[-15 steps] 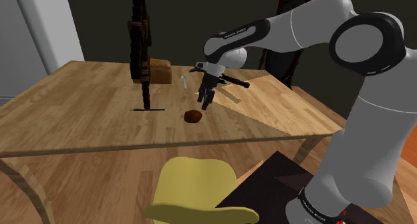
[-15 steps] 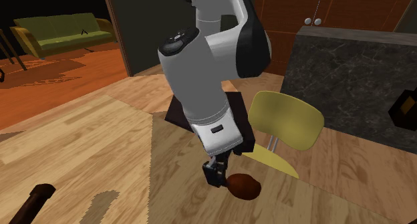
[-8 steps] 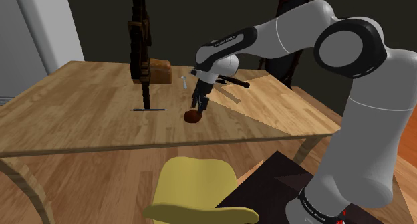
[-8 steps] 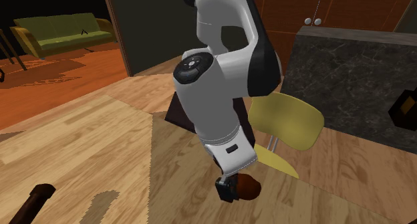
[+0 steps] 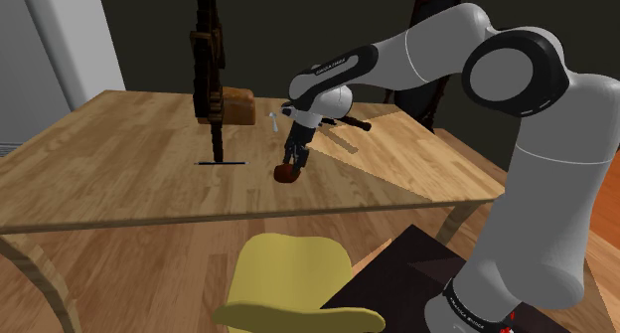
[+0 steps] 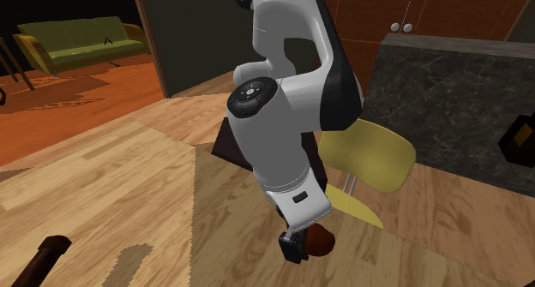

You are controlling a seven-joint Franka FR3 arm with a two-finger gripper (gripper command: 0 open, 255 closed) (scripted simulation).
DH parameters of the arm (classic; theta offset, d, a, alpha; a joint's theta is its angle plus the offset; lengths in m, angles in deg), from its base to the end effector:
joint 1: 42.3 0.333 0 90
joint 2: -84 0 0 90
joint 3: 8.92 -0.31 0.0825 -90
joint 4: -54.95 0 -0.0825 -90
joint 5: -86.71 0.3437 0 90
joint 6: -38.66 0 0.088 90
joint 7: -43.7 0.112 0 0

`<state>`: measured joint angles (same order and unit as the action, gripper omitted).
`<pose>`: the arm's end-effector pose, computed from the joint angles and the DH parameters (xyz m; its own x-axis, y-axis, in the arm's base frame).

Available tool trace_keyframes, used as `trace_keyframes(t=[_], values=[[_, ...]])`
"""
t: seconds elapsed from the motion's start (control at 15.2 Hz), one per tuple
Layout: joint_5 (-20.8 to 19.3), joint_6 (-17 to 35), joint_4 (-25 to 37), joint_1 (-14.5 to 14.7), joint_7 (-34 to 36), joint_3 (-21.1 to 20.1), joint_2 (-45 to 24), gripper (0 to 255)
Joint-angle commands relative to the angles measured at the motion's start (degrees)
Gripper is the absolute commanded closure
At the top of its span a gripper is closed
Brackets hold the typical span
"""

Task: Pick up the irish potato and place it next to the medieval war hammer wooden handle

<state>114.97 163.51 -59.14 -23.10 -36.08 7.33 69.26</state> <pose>0.5588 0.0548 0.3507 0.4066 0.8675 0.2866 0.9134 -0.3797 -0.1467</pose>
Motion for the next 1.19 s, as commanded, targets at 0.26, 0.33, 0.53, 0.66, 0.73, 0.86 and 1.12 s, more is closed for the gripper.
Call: trace_keyframes(t=[0.26, 0.33, 0.53, 0.66, 0.73, 0.86, 1.12], values=[[0.0, 0.0, 0.0, 0.0, 0.0, 0.0, 0.0, 255], [0.0, 0.0, 0.0, 0.0, 0.0, 0.0, 0.0, 255], [0.0, 0.0, 0.0, 0.0, 0.0, 0.0, 0.0, 255], [0.0, 0.0, 0.0, 0.0, 0.0, 0.0, 0.0, 255], [-0.3, -0.5, 0.2, 0.0, 0.4, 0.1, 0.4, 255], [-1.0, -1.7, 0.7, 0.1, 1.1, 0.3, 1.2, 255], [-2.1, -4.0, 1.8, 0.2, 2.5, 0.6, 2.8, 255]])
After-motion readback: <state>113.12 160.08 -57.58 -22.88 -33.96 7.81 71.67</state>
